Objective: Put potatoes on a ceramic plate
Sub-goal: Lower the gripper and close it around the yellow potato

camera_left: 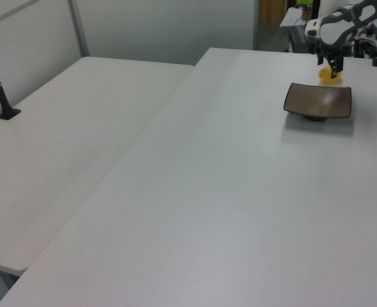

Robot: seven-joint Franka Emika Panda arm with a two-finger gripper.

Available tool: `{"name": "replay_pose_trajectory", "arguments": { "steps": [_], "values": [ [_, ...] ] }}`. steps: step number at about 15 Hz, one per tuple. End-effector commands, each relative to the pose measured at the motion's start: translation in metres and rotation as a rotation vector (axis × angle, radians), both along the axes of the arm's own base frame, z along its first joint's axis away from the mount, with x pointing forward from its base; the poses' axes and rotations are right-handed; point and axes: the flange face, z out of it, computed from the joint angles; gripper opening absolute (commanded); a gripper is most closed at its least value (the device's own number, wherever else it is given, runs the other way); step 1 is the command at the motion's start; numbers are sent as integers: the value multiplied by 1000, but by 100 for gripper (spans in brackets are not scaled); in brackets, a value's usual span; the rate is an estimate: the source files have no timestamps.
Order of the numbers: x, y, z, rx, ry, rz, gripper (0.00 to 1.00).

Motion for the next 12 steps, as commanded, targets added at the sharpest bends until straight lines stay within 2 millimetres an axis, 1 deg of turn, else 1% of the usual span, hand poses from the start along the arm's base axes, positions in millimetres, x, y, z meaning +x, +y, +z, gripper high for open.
{"name": "replay_pose_trajectory", "arguments": {
  "steps": [1, 6, 10, 11, 12],
  "values": [
    [-3, -16, -7, -32, 3, 42, 100],
    [-6, -25, -20, -42, 0, 51, 100],
    [-4, -27, -30, -51, -7, 54, 100],
    [-4, -28, -29, -52, -24, 45, 90],
    [-5, -30, -28, -53, -31, 36, 72]
  ]
}}
